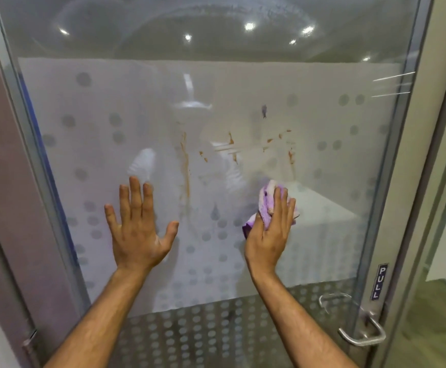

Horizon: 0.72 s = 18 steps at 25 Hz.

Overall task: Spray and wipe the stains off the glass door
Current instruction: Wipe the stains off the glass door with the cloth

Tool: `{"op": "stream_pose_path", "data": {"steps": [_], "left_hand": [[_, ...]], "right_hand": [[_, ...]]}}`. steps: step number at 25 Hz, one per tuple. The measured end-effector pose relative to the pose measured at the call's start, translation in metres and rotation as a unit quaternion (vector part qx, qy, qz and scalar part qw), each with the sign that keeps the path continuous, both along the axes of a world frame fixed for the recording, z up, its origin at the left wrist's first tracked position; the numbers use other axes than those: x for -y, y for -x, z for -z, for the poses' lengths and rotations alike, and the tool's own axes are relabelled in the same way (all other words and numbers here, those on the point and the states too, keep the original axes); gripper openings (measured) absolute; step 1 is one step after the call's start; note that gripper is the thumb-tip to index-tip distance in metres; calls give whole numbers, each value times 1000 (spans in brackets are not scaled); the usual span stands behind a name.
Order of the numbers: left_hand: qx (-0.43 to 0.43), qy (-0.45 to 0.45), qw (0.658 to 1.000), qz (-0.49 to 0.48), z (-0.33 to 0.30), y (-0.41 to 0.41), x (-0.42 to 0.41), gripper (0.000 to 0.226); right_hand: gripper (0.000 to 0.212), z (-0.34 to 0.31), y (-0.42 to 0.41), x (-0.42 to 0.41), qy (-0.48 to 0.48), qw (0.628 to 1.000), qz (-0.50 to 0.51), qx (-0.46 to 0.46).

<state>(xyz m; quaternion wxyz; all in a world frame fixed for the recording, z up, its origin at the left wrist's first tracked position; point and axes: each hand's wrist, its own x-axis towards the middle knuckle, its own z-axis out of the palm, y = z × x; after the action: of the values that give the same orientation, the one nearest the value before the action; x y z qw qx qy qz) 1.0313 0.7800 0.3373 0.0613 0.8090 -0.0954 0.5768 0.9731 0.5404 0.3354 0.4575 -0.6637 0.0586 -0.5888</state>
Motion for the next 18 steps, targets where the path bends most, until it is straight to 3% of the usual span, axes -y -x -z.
{"op": "stream_pose_path", "data": {"steps": [4, 7, 10, 14, 16, 18], "left_hand": [[8, -6, 1000, -4, 2, -3, -1, 102], [17, -8, 1000, 0, 2, -5, -1, 101], [19, -13, 1000, -5, 1, -5, -2, 100], [21, -13, 1000, -5, 3, -7, -2, 98], [17, -12, 1000, -3, 2, -8, -3, 99], [16, -14, 1000, -1, 2, -6, -3, 99]], "right_hand": [[69, -13, -6, -32, 39, 999, -10, -1], [71, -15, -11, -49, 177, 984, 15, 0], [70, 5, -12, -43, 341, 939, 40, -13], [79, 28, -8, -3, 476, 878, 59, -15], [85, 30, -3, 22, 489, 868, 81, -30], [102, 28, 4, 37, 423, 899, 81, -74]]}}
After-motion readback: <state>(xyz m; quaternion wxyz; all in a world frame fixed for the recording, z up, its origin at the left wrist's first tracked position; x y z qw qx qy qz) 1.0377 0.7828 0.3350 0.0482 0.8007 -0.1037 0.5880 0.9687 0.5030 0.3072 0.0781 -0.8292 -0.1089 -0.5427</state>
